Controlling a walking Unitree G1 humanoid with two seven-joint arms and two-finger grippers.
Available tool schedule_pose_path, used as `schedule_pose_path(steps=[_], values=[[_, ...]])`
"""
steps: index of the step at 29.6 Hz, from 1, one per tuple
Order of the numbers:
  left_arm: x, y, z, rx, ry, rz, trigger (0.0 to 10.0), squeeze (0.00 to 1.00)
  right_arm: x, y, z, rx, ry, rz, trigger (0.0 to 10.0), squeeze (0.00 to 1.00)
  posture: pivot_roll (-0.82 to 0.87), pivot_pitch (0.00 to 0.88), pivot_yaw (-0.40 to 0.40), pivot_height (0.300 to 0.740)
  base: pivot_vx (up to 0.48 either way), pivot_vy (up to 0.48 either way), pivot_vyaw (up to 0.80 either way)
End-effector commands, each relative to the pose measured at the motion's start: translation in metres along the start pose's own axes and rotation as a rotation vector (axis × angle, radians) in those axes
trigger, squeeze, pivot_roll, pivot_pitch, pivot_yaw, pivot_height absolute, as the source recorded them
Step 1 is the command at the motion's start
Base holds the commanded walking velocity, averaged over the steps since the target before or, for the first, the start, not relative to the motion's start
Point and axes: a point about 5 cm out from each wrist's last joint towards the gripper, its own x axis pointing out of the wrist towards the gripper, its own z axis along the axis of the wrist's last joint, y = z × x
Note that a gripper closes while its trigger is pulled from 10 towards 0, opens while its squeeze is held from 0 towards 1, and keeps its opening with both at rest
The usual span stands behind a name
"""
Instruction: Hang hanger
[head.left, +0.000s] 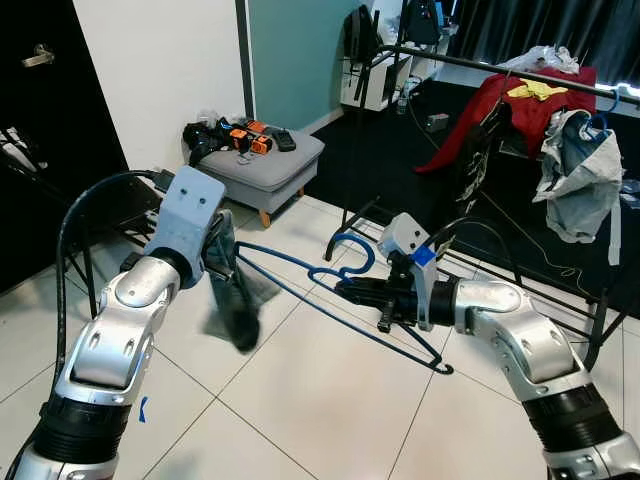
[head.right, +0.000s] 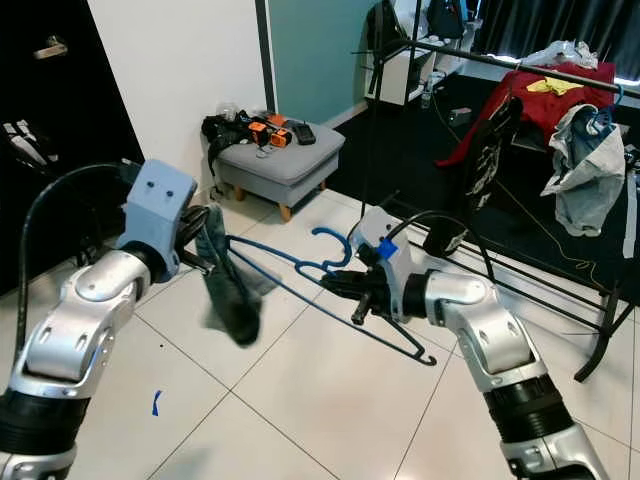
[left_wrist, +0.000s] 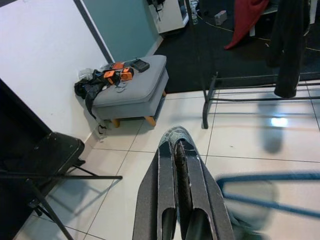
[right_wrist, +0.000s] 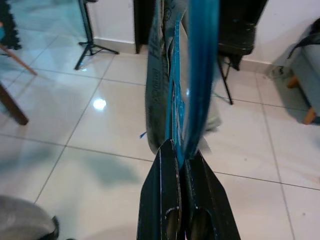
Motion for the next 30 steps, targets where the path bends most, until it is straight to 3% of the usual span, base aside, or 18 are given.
schedule_pose_path(steps=[1, 9, 15, 21, 25, 30], values=[[0.001, 0.006, -0.002, 0.005, 0.01, 0.027, 10.0, 0.0, -0.007, 0.001, 0.001, -0.001, 0.009, 0.019, 10.0, 0.0, -0.09, 0.022, -0.008, 0.74, 0.0, 0.0, 0.0], [0.001, 0.007, -0.004, 0.017, 0.019, 0.037, 10.0, 0.0, -0.019, -0.003, -0.006, -0.012, 0.083, 0.017, 10.0, 0.0, -0.1, 0.022, -0.007, 0.74, 0.0, 0.0, 0.0], [0.002, 0.003, -0.004, 0.001, 0.016, 0.024, 10.0, 0.0, -0.023, 0.009, -0.015, 0.013, 0.137, 0.111, 10.0, 0.0, -0.1, 0.021, -0.007, 0.74, 0.0, 0.0, 0.0], [0.002, -0.005, -0.001, -0.01, 0.007, 0.003, 10.0, 0.0, -0.017, 0.019, -0.005, 0.017, 0.066, 0.184, 10.0, 0.0, -0.09, 0.016, -0.008, 0.74, 0.0, 0.0, 0.0], [0.002, -0.01, 0.0, -0.012, 0.002, -0.014, 10.0, 0.0, -0.01, 0.012, 0.011, -0.011, -0.031, 0.122, 10.0, 0.0, -0.09, 0.016, -0.008, 0.74, 0.0, 0.0, 0.0], [0.002, -0.011, -0.001, -0.004, 0.002, -0.016, 10.0, 0.0, -0.01, 0.004, 0.016, -0.022, -0.059, 0.057, 10.0, 0.0, -0.09, 0.017, -0.01, 0.74, 0.0, 0.0, 0.0]])
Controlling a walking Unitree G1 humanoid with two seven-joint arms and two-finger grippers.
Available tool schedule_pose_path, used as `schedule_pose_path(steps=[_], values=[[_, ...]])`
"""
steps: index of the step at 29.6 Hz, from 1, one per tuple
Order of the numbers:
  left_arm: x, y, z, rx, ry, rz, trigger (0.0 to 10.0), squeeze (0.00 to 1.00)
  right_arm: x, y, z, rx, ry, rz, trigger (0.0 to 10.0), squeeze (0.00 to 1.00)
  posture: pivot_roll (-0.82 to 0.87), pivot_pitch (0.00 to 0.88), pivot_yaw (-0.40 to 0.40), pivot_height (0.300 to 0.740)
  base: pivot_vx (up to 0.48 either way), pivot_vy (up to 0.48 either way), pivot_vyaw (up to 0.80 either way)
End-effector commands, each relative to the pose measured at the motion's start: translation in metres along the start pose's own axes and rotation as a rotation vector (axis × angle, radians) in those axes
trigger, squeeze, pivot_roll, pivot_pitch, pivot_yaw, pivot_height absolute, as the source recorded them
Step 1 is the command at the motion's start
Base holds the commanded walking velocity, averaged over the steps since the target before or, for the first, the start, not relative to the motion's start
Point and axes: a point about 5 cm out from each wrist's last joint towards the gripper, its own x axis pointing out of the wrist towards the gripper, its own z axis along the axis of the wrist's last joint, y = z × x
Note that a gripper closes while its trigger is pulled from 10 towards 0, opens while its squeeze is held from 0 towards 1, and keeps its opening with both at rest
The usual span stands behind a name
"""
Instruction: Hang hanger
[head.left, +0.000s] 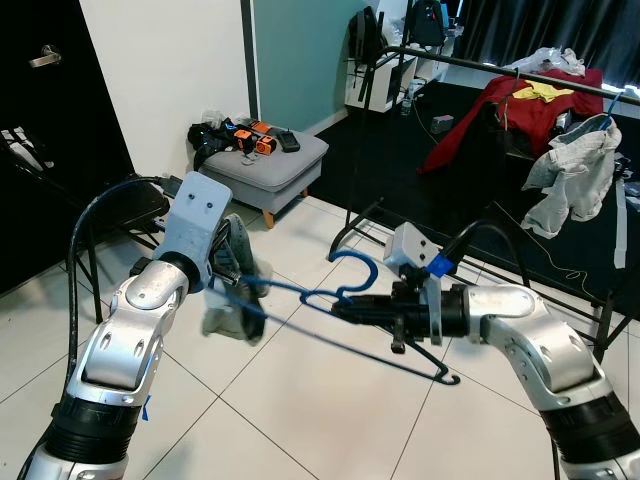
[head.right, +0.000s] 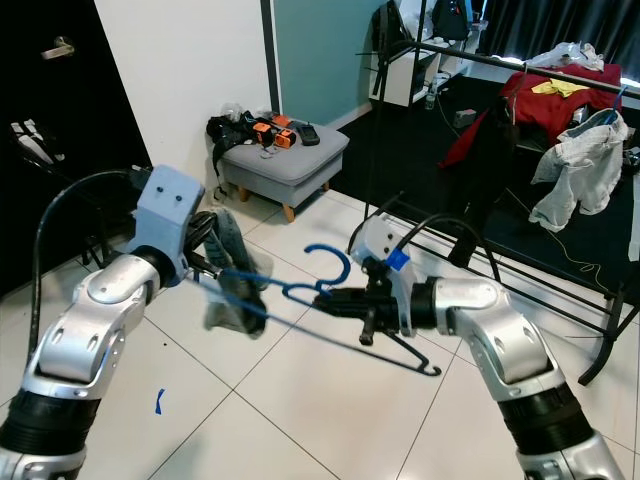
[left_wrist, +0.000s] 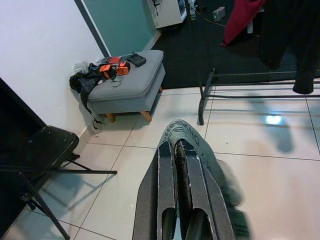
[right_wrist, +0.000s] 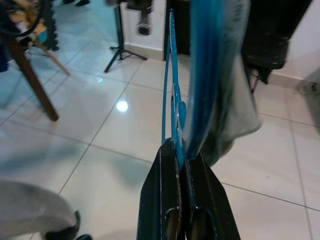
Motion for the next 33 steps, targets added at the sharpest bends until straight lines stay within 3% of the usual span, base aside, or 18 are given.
schedule_pose_path(steps=[1, 13, 20, 25, 33], values=[[-0.001, 0.0, 0.003, 0.022, -0.012, 0.003, 10.0, 0.0, -0.003, -0.005, 0.005, -0.012, -0.025, -0.037, 10.0, 0.0, -0.09, 0.017, -0.01, 0.74, 0.0, 0.0, 0.0], [-0.001, 0.0, 0.002, 0.035, -0.008, 0.009, 10.0, 0.0, -0.025, 0.0, 0.004, 0.017, -0.011, 0.019, 10.0, 0.0, -0.1, 0.024, -0.006, 0.74, 0.0, 0.0, 0.0], [0.0, -0.003, 0.002, 0.032, -0.009, 0.0, 10.0, 0.0, -0.025, -0.001, 0.006, 0.018, -0.021, 0.015, 10.0, 0.0, -0.1, 0.023, -0.005, 0.74, 0.0, 0.0, 0.0], [-0.001, -0.003, 0.003, 0.034, -0.008, -0.002, 10.0, 0.0, -0.025, -0.012, 0.005, 0.007, -0.012, -0.074, 10.0, 0.0, -0.1, 0.024, -0.005, 0.74, 0.0, 0.0, 0.0], [-0.001, -0.003, 0.003, 0.034, -0.009, -0.002, 10.0, 0.0, -0.024, -0.018, 0.004, 0.007, -0.001, -0.119, 10.0, 0.0, -0.1, 0.025, -0.007, 0.74, 0.0, 0.0, 0.0]])
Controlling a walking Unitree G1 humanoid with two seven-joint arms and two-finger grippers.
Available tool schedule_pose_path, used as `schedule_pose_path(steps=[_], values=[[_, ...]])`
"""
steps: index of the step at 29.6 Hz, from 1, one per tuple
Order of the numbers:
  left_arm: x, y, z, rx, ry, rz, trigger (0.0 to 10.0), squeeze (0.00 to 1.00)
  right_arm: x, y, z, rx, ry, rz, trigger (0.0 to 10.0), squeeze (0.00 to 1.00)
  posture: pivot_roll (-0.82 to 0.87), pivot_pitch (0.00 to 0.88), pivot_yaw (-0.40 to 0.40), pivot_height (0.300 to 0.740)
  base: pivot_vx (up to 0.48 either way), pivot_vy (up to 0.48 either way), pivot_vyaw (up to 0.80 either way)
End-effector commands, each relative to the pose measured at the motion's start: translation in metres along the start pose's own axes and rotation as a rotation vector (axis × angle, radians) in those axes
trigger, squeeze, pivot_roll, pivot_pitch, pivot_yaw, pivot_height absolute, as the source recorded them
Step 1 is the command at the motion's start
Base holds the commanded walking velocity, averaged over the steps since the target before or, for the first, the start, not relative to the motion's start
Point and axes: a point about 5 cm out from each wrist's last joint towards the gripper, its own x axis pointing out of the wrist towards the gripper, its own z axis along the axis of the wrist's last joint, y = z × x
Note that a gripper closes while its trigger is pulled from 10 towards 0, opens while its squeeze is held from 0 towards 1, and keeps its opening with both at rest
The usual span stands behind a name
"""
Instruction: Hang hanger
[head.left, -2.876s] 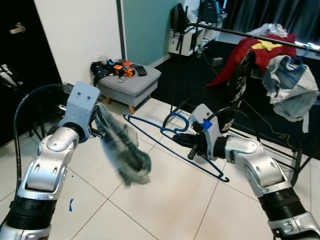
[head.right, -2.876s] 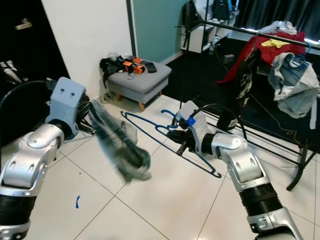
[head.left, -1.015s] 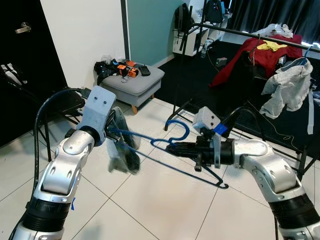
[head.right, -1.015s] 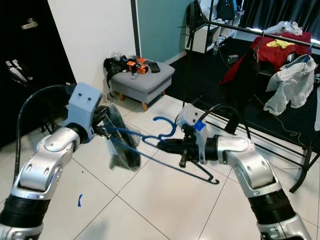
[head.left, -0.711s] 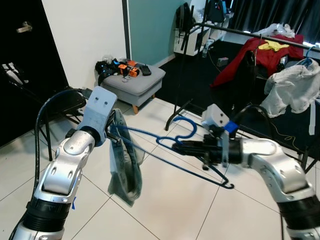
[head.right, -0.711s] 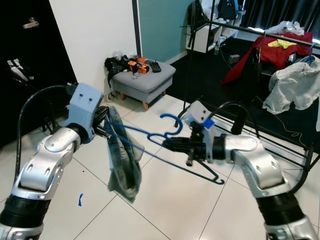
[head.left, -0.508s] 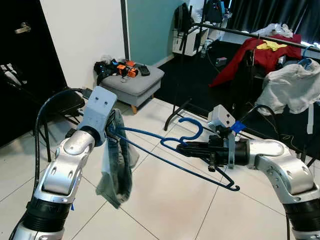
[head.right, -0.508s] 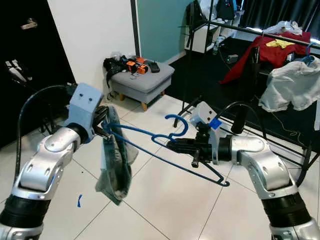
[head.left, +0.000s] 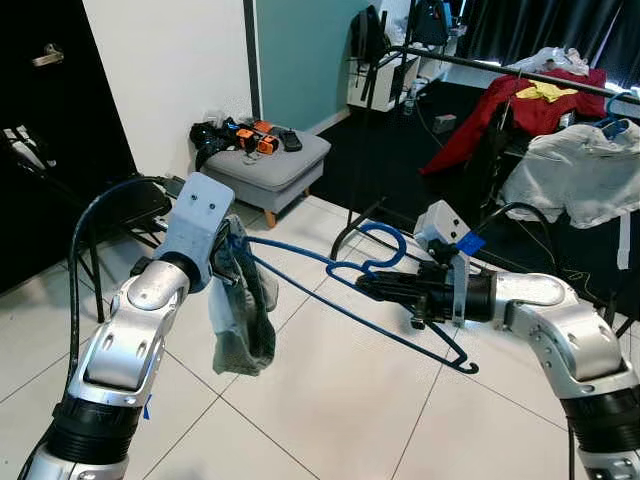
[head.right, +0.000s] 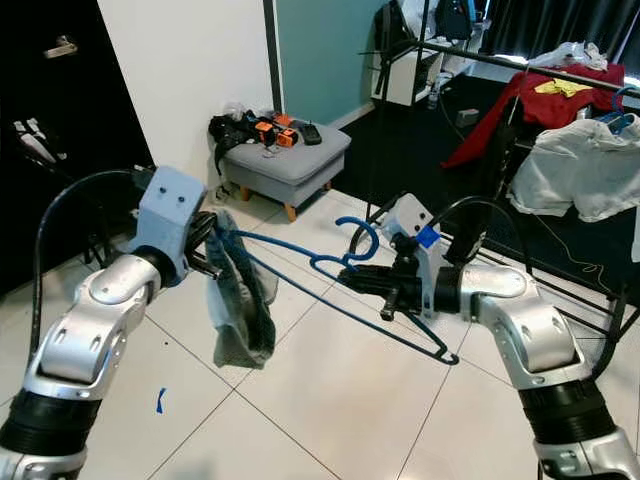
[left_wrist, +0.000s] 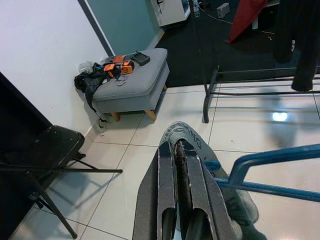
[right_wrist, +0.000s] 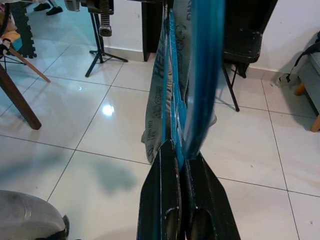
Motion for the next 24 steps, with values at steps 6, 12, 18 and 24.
schedule_pose_path(steps=[6, 12, 18, 24], values=[[-0.001, -0.003, 0.006, 0.002, -0.021, -0.011, 10.0, 0.0, 0.0, -0.006, 0.003, -0.014, -0.009, -0.046, 10.0, 0.0, -0.1, 0.025, -0.007, 0.74, 0.0, 0.0, 0.0], [0.0, -0.009, 0.013, -0.029, -0.045, -0.03, 10.0, 0.0, 0.006, -0.003, 0.002, -0.007, -0.009, -0.039, 10.0, 0.0, -0.1, 0.026, -0.01, 0.74, 0.0, 0.0, 0.0], [0.0, -0.013, 0.011, -0.028, -0.042, -0.038, 10.0, 0.0, 0.009, 0.0, 0.002, -0.003, -0.012, -0.019, 10.0, 0.0, -0.1, 0.028, -0.01, 0.74, 0.0, 0.0, 0.0], [-0.001, -0.008, 0.006, 0.003, -0.021, -0.023, 10.0, 0.0, 0.004, 0.001, 0.002, -0.006, 0.0, 0.006, 10.0, 0.0, -0.1, 0.028, -0.009, 0.74, 0.0, 0.0, 0.0]])
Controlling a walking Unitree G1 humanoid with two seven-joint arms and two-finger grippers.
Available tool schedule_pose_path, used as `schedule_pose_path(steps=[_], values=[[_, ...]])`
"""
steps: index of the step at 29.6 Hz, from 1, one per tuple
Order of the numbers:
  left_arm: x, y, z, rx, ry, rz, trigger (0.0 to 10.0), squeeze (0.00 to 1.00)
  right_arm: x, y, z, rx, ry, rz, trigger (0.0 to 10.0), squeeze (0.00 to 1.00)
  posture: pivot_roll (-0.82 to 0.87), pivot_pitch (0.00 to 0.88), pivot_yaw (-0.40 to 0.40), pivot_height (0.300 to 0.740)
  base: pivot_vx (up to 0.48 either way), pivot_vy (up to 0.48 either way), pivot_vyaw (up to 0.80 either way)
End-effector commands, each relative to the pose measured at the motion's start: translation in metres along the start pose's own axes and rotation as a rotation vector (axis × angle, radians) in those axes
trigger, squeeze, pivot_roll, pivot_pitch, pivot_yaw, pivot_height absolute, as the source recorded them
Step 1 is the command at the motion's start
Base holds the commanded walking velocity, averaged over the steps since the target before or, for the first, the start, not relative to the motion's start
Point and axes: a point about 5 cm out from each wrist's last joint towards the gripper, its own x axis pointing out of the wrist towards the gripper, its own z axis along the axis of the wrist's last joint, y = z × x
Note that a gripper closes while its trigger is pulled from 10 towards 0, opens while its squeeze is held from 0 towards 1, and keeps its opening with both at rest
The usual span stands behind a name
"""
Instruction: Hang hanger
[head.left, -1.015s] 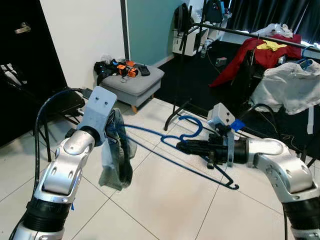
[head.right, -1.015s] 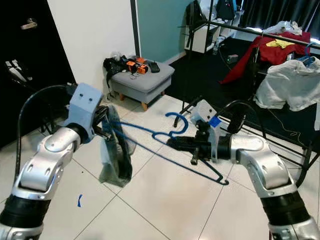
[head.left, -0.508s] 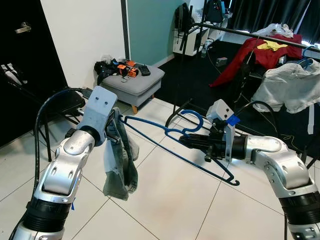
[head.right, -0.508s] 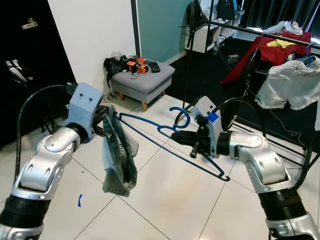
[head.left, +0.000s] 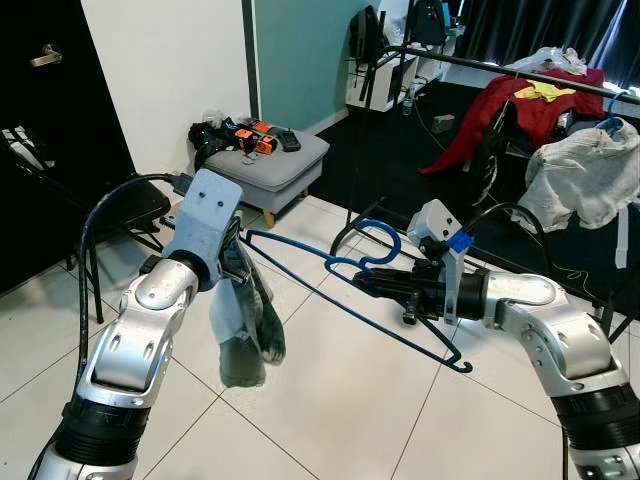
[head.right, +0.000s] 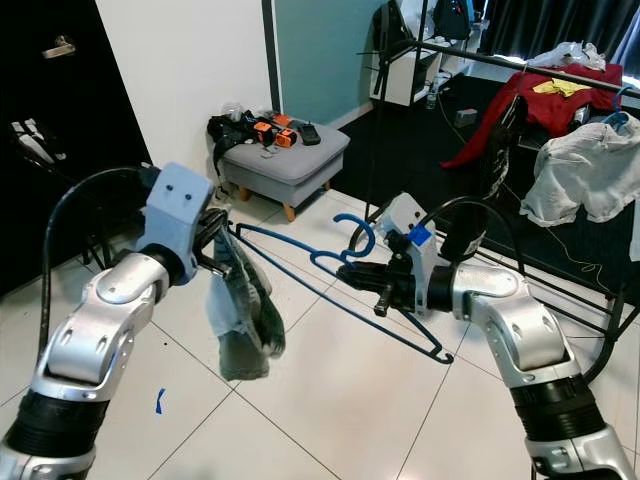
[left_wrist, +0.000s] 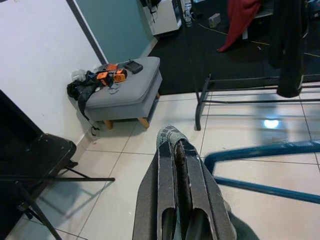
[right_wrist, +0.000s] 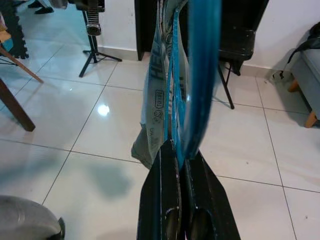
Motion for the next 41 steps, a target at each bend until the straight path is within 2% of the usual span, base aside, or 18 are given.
schedule_pose_path(steps=[1, 5, 9, 41], values=[[-0.001, 0.003, -0.003, 0.028, 0.016, 0.003, 10.0, 0.0, -0.002, 0.002, 0.003, -0.011, 0.001, 0.018, 10.0, 0.0, -0.1, 0.029, -0.01, 0.74, 0.0, 0.0, 0.0], [-0.002, 0.012, -0.006, 0.052, 0.03, 0.028, 10.0, 0.0, -0.014, -0.002, 0.003, -0.016, 0.021, 0.012, 10.0, 0.0, -0.1, 0.028, -0.007, 0.74, 0.0, 0.0, 0.0], [-0.002, 0.012, -0.006, 0.059, 0.033, 0.03, 10.0, 0.0, -0.017, -0.003, 0.002, -0.017, 0.028, 0.003, 10.0, 0.0, -0.1, 0.029, -0.007, 0.74, 0.0, 0.0, 0.0], [-0.001, -0.005, 0.005, 0.018, -0.008, -0.019, 10.0, 0.0, -0.004, 0.0, 0.005, -0.011, 0.002, 0.011, 10.0, 0.0, -0.09, 0.029, -0.011, 0.74, 0.0, 0.0, 0.0]])
